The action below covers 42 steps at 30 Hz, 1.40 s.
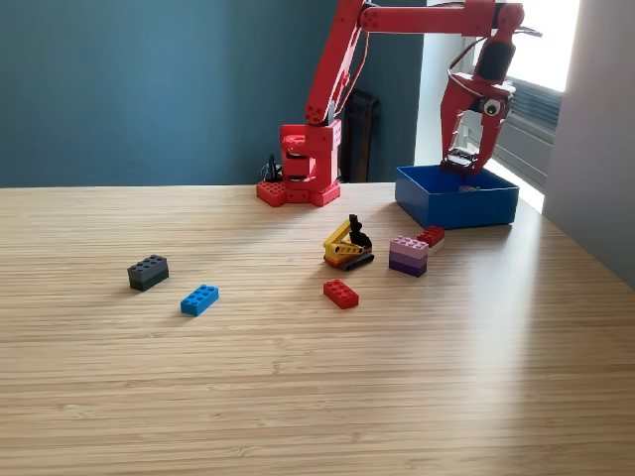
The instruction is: Grasp a lego block and put it in the bin.
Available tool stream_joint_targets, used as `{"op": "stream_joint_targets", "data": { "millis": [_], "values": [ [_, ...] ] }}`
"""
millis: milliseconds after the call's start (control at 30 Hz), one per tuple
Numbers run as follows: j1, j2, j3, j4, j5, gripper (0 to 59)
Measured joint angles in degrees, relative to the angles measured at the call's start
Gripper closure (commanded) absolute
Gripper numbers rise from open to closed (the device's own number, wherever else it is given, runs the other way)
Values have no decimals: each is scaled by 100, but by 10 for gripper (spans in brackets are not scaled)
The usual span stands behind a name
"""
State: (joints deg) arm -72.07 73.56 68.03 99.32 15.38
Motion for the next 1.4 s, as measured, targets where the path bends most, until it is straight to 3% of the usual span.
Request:
{"op": "stream_joint_targets", "data": {
  "millis": [100, 200, 300, 500, 800, 1000, 1200, 1400],
  "values": [
    [-44, 0, 0, 0, -70, 584],
    [-44, 0, 0, 0, -167, 371],
    [-44, 0, 0, 0, -272, 314],
    [-44, 0, -158, 0, -369, 346],
    [562, 0, -686, 18, -369, 578],
    [1784, 0, -1397, 18, -369, 586],
    [3155, 0, -1960, 18, -861, 586],
    [4482, 0, -2021, 18, -1371, 586]
  ]
}}
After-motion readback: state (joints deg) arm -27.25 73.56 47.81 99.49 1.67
